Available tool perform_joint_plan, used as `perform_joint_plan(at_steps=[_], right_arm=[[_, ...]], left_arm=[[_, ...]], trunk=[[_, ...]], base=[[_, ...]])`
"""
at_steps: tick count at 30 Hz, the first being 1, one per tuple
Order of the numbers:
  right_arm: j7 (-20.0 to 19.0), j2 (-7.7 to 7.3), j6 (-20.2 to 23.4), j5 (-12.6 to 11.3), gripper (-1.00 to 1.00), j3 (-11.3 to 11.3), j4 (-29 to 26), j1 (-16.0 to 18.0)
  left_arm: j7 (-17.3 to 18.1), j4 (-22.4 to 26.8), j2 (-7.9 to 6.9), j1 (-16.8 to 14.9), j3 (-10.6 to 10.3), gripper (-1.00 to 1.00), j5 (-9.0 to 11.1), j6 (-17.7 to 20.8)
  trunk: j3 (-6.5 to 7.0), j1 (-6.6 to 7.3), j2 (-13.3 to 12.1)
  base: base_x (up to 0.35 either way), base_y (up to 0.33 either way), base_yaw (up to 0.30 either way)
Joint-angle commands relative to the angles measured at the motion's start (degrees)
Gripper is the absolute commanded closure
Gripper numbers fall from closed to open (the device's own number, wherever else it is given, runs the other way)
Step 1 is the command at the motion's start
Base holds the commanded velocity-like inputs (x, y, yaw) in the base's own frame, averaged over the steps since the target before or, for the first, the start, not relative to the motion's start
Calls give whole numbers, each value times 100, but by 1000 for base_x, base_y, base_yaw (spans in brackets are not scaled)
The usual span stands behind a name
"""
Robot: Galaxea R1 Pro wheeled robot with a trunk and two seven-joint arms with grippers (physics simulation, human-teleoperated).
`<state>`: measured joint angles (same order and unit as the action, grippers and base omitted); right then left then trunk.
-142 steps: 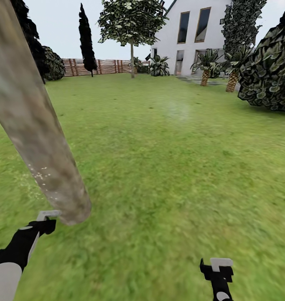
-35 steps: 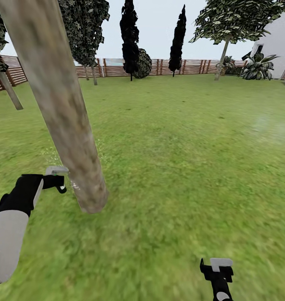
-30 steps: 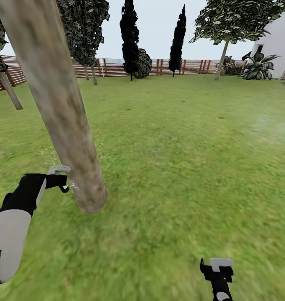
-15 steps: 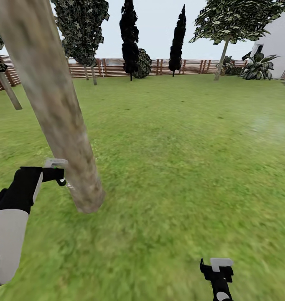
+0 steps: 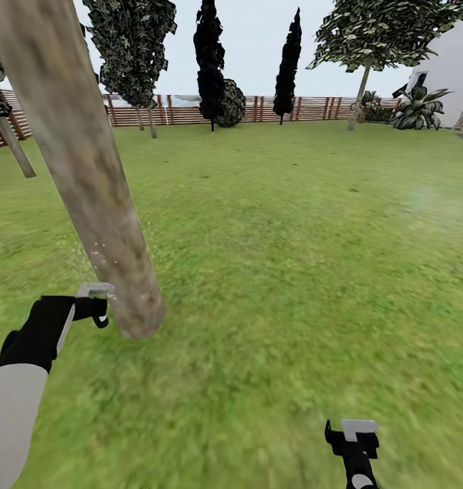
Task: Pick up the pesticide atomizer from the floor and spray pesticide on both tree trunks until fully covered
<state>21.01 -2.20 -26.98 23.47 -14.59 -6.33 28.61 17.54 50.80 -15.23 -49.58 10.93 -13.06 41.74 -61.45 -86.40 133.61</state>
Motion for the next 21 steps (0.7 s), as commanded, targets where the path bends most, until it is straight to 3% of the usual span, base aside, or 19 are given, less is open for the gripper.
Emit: perform_joint_plan(at_steps=[1, 3, 5, 7, 9, 10, 12, 21], right_arm=[[0, 0, 0, 0, -100, 0, -1, -1], [0, 0, 0, 0, -100, 0, -4, 2], [6, 0, 0, 0, -100, 0, -8, 3], [7, 0, 0, 0, -100, 0, -8, 2], [7, 0, 0, 0, -100, 0, -5, 2], [8, 0, 0, 0, -100, 0, -2, 1], [9, 0, 0, 0, -100, 0, -2, 3], [9, 0, 0, 0, -100, 0, -9, 2]], left_arm=[[-12, 4, 12, -17, 0, 100, -6, 6], [-21, 72, 27, -143, -8, 100, 6, 44], [-20, 59, 18, -608, 17, 100, -2, 75], [-15, 80, 18, -748, -2, 100, -26, 84], [-20, -6, 21, -663, 2, 100, 5, 36], [-22, -102, 68, -374, 3, 100, 23, -40], [-22, -139, 218, -176, 18, 100, 23, -151], [-31, -89, 266, -148, 47, 100, 15, -167]], trunk=[[0, 0, 0], [0, 0, 0], [0, 0, 0], [0, 0, 0], [0, 0, 0], [0, 0, 0], [0, 0, 0], [0, 0, 0]], base=[[-1, 0, 17], [0, 0, 178], [0, 0, 255], [0, 0, 159], [0, 0, 25], [0, 0, 6], [0, -20, 1], [0, -251, 0]])
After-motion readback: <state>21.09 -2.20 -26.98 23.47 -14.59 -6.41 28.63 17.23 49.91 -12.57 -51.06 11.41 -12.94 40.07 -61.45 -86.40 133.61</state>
